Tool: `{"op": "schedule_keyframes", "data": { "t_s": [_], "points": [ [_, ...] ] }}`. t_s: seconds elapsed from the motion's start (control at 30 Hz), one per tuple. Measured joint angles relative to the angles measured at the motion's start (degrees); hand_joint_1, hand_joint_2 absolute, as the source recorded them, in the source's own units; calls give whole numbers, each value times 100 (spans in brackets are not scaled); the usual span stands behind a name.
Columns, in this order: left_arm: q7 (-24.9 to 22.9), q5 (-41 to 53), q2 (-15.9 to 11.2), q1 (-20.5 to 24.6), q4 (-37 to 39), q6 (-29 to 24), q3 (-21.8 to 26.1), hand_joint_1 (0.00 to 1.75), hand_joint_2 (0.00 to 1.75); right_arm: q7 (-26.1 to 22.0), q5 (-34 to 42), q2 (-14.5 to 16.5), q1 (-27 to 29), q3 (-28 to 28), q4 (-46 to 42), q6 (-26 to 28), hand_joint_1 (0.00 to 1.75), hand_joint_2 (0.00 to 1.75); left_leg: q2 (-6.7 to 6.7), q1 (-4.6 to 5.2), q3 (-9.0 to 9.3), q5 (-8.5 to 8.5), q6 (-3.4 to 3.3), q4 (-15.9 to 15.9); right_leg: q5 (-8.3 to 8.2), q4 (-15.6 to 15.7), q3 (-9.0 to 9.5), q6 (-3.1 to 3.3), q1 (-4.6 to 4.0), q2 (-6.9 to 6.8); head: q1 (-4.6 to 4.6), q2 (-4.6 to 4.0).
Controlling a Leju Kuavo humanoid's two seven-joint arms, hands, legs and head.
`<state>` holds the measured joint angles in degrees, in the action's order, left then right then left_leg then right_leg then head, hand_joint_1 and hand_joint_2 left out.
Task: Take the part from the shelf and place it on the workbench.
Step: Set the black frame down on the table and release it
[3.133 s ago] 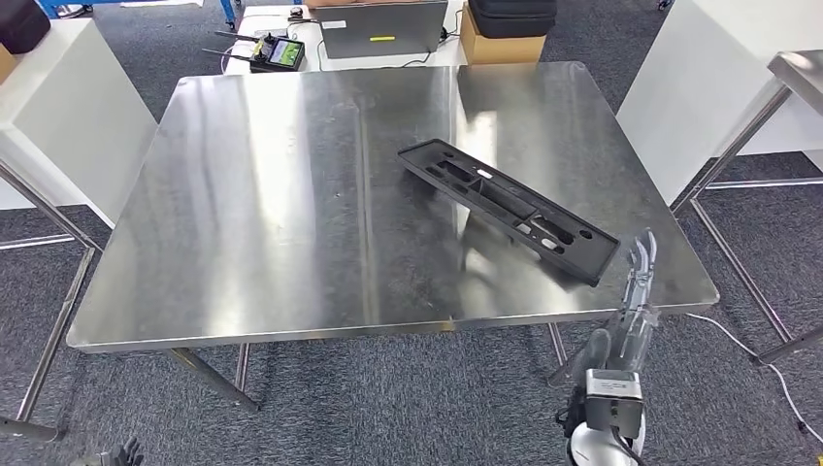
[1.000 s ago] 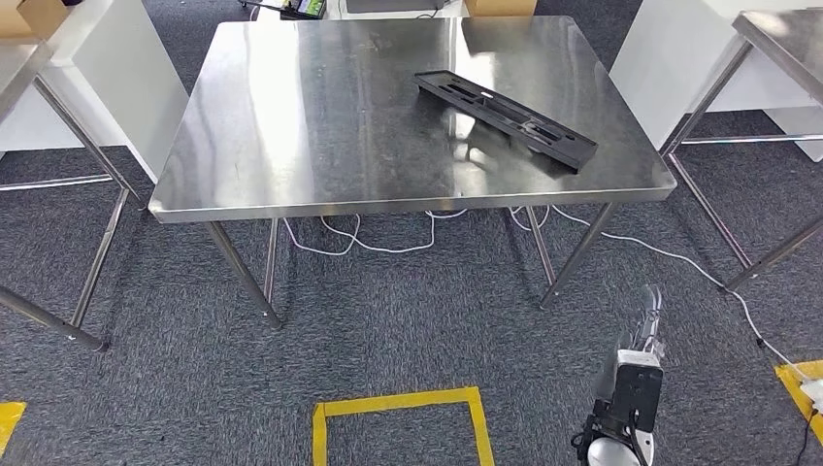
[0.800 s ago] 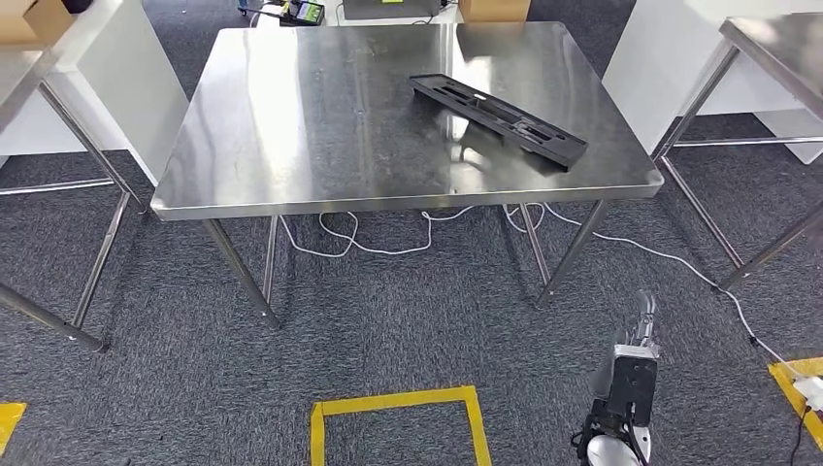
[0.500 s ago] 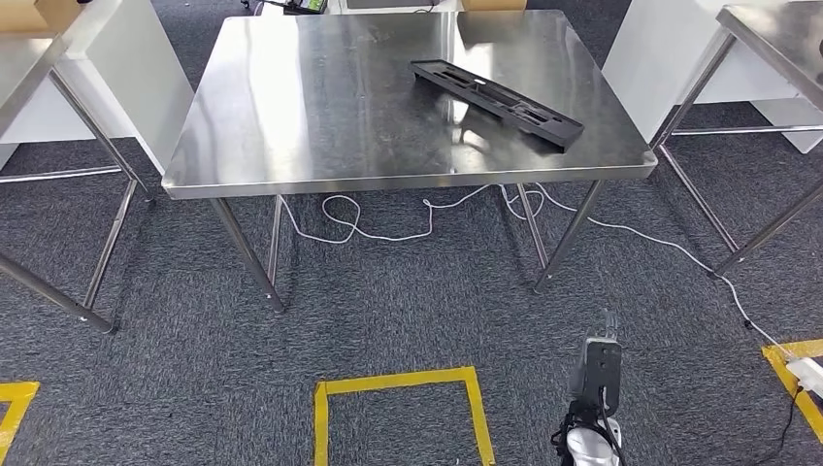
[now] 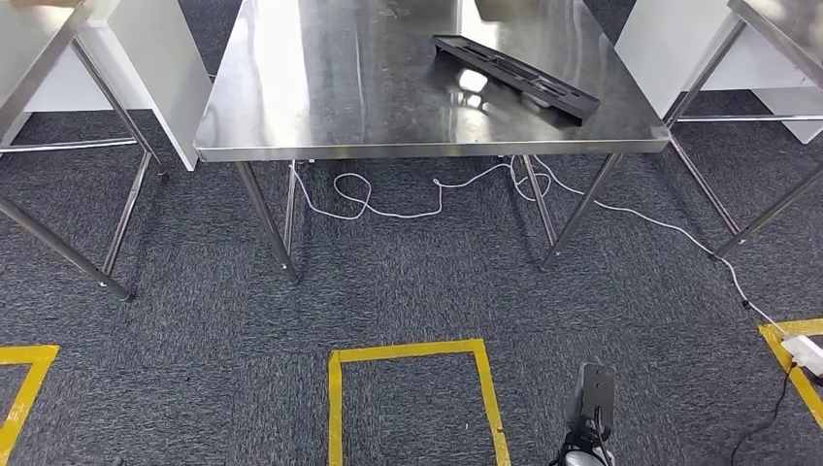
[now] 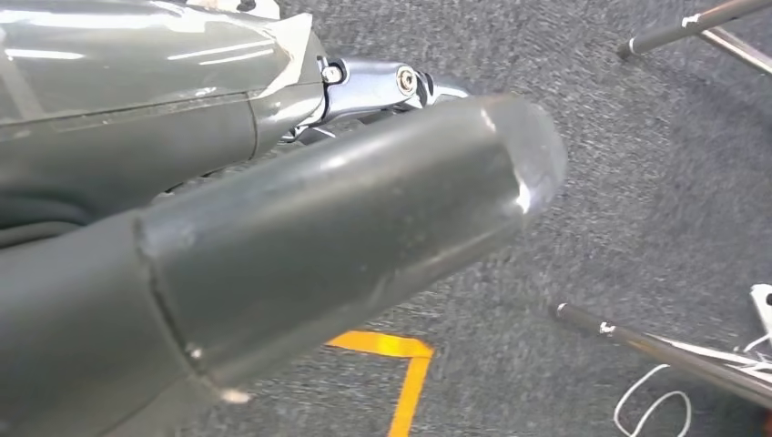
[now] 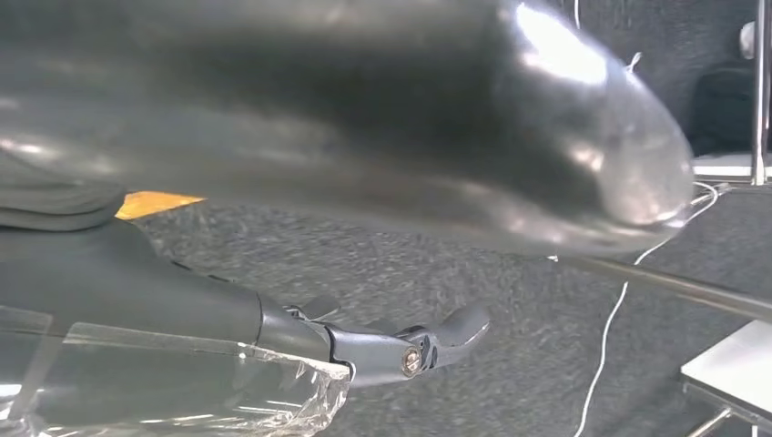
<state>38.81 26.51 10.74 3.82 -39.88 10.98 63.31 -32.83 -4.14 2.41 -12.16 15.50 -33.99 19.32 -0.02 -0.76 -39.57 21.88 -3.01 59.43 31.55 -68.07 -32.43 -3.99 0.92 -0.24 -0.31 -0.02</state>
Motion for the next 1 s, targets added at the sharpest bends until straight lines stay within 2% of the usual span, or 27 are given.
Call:
{"op": "schedule_keyframes", "data": {
  "t_s": [0.03, 0.07, 0.1, 0.13, 0.2, 0.23, 0.27, 0.33, 0.37, 0.4, 0.43, 0.47, 0.53, 0.57, 0.6, 0.63, 0.7, 0.73, 0.8, 0.87, 0.9, 0.93, 0.97, 1.0],
  "points": [
    [30, 0, -2, 1, 7, 0, -1, 0, 0, -16, 9, -7, -26, 0, 18, -4, 0, 0, 1, 5, -66, -62, 29, 3, 4, 450, 329, 19, -24, 1, 0, 0],
    [59, 0, -5, 1, 13, 0, -2, 0, 0, -28, 20, -12, -51, 1, 31, -7, 0, 0, 6, 9, -105, -122, 63, -2, 57, 824, 557, 67, -55, 2, -6, 0],
    [84, 0, -11, 2, 24, -2, -2, 0, 0, -35, 35, -18, -69, 5, 43, -8, 0, 0, 12, 13, -124, -180, 98, -14, 122, 1090, 695, 128, -83, 3, -8, 0],
    [98, 0, -20, 3, 40, -6, -2, 0, 0, -38, 52, -23, -77, 12, 57, -8, 0, 0, 18, 17, -127, -234, 133, -39, 156, 1229, 738, 187, -111, 4, -12, 0],
    [107, -1, -49, 2, 108, -41, -1, 0, 0, -39, 88, -26, -74, 31, 92, -16, 0, 0, 16, 9, -132, -273, 195, -62, 73, 1268, 687, 281, -54, -1, -15, 0],
    [103, -5, -72, 2, 161, -70, -1, 0, 0, -38, 100, -27, -71, 39, 109, -26, 0, 0, 10, 1, -167, -150, 225, 23, 18, 1278, 664, 336, -17, -9, -21, 0],
    [92, -19, -98, 5, 238, -104, 1, 0, 0, -38, 112, -27, -70, 45, 128, -45, 0, 0, 2, -9, -237, 79, 257, 234, -37, 1287, 631, 386, 20, -16, -27, 0],
    [61, -56, -174, 14, 427, -168, 7, 0, 0, -35, 131, -27, -59, 57, 175, -78, 0, 0, -7, -30, -450, 670, 323, 984, -122, 1281, 560, 450, 30, -25, -38, 0],
    [46, -70, -210, 17, 537, -208, 10, 0, 0, -29, 138, -27, -48, 64, 207, -90, 0, 0, -9, -43, -539, 848, 355, 1368, -155, 1278, 527, 449, 32, -26, -43, 0],
    [36, -73, -251, 19, 646, -262, 13, 0, 0, -18, 144, -27, -34, 73, 243, -91, 0, 0, -9, -61, -564, 897, 384, 1618, -185, 1272, 500, 434, 36, -26, -44, 0],
    [31, -64, -290, 21, 763, -329, 15, 0, 0, -5, 149, -28, -19, 84, 286, -88, 0, 0, -6, -82, -481, 835, 407, 1650, -204, 1266, 480, 416, 47, -25, -45, 0],
    [28, -46, -326, 21, 882, -405, 16, 0, 0, 8, 158, -30, -7, 98, 331, -81, 0, 0, -1, -106, -291, 708, 425, 1459, -215, 1255, 466, 399, 59, -25, -47, 0],
    [28, -9, -402, 27, 1107, -519, 19, 0, 0, 17, 189, -40, -2, 134, 415, -71, 0, 0, 6, -138, 235, 475, 447, 724, -201, 1197, 425, 349, 67, -24, -53, 0],
    [29, 4, -436, 29, 1209, -554, 20, 0, 0, 15, 204, -47, -5, 151, 451, -69, 0, 0, 2, -138, 416, 423, 444, 441, -190, 1160, 402, 319, 55, -25, -54, 0],
    [29, 12, -467, 32, 1300, -576, 22, 0, 0, 10, 216, -57, -9, 165, 485, -69, 0, 0, -5, -125, 513, 417, 428, 271, -183, 1129, 376, 288, 38, -25, -55, 0],
    [30, 24, -489, 39, 1386, -594, 23, 0, 0, 5, 222, -69, -12, 175, 516, -69, 0, 0, -14, -101, 536, 444, 394, 206, -188, 1108, 344, 256, 19, -26, -57, 0],
    [32, 47, -520, 65, 1517, -618, 24, 0, 0, -7, 227, -94, -12, 187, 567, -69, 0, 0, -20, -81, 546, 501, 282, 72, -178, 1079, 294, 185, 1, -24, -56, 0],
    [33, 55, -529, 81, 1570, -623, 23, 0, 0, -14, 228, -105, -12, 190, 587, -71, 0, 0, -19, -80, 557, 508, 213, -2, -120, 988, 223, 162, 2, -19, -44, 0],
    [40, 63, -549, 100, 1664, -626, 23, 0, 0, -31, 228, -131, -12, 205, 629, -73, 0, 0, -15, -83, 559, 480, 112, -83, 133, 469, -50, 174, 18, -7, -20, 0],
    [51, 68, -570, 102, 1746, -631, 24, 0, 0, -46, 238, -160, 0, 232, 680, -74, 0, 0, -12, -67, 539, 457, 72, -90, 394, -285, -401, 192, 17, 1, -1, 0],
    [56, 70, -577, 102, 1782, -634, 25, 0, 0, -53, 244, -174, 12, 246, 704, -74, 0, 0, -12, -56, 534, 448, 63, -90, 439, -504, -502, 177, 15, 3, 2, 0],
    [60, 72, -582, 101, 1817, -638, 25, 0, 0, -62, 250, -185, 22, 259, 726, -74, 0, 0, -13, -46, 530, 438, 58, -90, 400, -514, -499, 147, 13, 6, 5, 0],
    [64, 76, -585, 101, 1849, -640, 25, 0, 0, -74, 254, -195, 27, 269, 742, -71, 0, 0, -15, -38, 529, 428, 60, -90, 281, -291, -381, 112, 12, 6, 5, 0],
    [70, 81, -586, 101, 1874, -642, 25, 0, 0, -86, 260, -202, 26, 275, 752, -67, 0, 0, -16, -34, 530, 417, 69, -90, 122, 103, -175, 84, 13, 6, 5, 0]
  ]
}}
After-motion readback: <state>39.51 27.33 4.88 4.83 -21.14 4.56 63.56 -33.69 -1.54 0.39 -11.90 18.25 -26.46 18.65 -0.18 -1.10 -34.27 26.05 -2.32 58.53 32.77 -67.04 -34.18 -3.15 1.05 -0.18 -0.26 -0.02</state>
